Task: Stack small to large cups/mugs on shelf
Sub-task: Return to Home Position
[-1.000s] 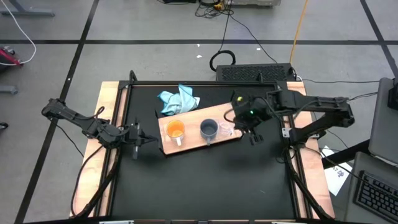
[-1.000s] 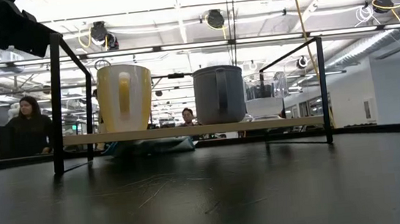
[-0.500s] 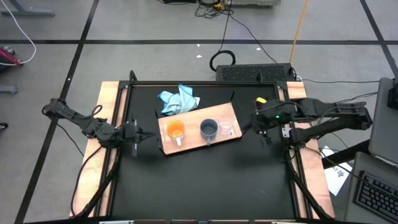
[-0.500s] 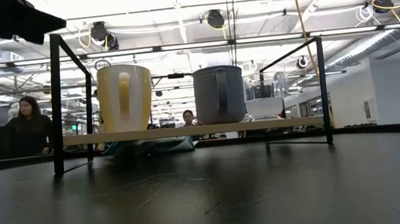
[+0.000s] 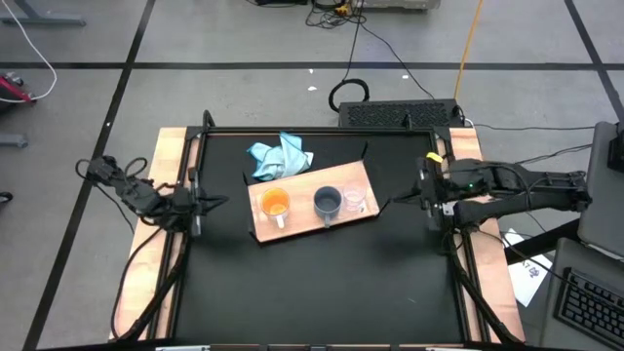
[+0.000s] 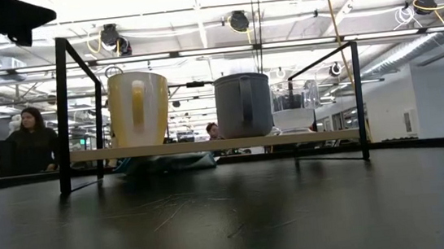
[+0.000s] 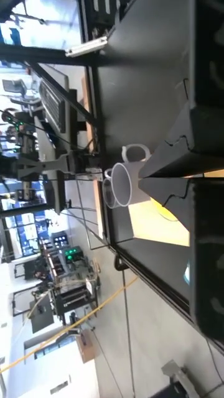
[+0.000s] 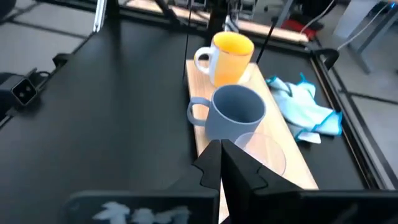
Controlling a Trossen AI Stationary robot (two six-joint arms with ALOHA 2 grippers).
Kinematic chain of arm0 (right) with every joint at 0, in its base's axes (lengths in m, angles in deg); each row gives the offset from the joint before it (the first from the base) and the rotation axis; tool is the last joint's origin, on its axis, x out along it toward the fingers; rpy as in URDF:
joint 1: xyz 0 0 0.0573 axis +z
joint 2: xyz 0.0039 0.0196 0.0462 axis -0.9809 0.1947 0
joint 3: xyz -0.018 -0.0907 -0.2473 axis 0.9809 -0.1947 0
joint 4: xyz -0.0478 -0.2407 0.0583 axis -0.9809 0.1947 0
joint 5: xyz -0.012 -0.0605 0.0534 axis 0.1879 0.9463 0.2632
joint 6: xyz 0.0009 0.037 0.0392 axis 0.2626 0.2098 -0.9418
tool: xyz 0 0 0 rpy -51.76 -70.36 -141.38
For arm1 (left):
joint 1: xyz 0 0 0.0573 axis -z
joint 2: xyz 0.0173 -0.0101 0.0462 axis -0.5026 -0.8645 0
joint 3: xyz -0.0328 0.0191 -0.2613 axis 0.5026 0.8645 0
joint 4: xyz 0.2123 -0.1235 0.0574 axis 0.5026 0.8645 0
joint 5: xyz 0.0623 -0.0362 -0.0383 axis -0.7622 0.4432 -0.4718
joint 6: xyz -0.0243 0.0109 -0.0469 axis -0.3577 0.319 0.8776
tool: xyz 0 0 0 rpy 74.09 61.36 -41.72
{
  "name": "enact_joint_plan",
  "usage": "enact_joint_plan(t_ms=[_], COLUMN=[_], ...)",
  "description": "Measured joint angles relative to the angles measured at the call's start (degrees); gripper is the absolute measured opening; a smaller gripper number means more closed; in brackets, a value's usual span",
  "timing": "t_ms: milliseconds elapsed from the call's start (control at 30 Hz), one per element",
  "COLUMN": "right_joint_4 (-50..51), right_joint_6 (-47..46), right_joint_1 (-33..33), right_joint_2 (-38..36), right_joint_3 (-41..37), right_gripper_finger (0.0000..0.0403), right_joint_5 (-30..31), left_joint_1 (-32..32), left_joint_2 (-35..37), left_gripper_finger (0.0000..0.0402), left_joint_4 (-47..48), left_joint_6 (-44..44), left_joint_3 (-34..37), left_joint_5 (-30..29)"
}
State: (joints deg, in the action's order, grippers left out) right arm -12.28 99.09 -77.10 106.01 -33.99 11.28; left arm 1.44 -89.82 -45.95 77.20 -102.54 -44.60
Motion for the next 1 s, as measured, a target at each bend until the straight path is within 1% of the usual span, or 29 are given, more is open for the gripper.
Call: enact_joint_plan(t_ms=[133, 233, 300, 400, 633, 767, 1000], right_joint_4=[-3.9, -7.5, -8.7, -8.5, -11.9, -14.8, -17.4], right_joint_6=[0.2, -1.0, -2.5, -4.5, -5.5, -5.1, -4.3], right_joint_1=[-0.2, -0.2, -0.2, -0.7, -2.9, -4.4, -6.6], right_joint_2=[-4.7, -7.8, -9.5, -11.8, -15.1, -16.5, -17.9], right_joint_3=[-4.9, -8.6, -10.2, -12.5, -17.4, -19.9, -23.2], right_gripper_finger=[0.0000, 0.0000, 0.0000, 0.0000, 0.0000, 0.0000, 0.0000], right_joint_5=[0.0, 0.3, 2.2, 4.5, 4.6, 4.5, 4.2], left_joint_1=[0.5, 0.6, 0.6, 0.6, 0.6, 0.6, 0.6], left_joint_2=[0.8, 0.8, 0.8, 0.8, 1.5, 2.5, 3.7], left_gripper_finger=[0.0000, 0.0000, 0.0000, 0.0000, 0.0000, 0.0000, 0.0000], left_joint_4=[-0.1, -0.2, -0.5, -1.7, -5.1, -5.3, -4.1], left_joint_6=[-0.2, -0.8, -1.4, -1.7, -3.1, -3.3, -3.0], left_joint_3=[0.0, 0.1, 0.1, 0.1, 0.1, 0.1, 0.1], left_joint_5=[0.0, -1.5, -2.8, -3.0, -3.5, -3.8, -6.1])
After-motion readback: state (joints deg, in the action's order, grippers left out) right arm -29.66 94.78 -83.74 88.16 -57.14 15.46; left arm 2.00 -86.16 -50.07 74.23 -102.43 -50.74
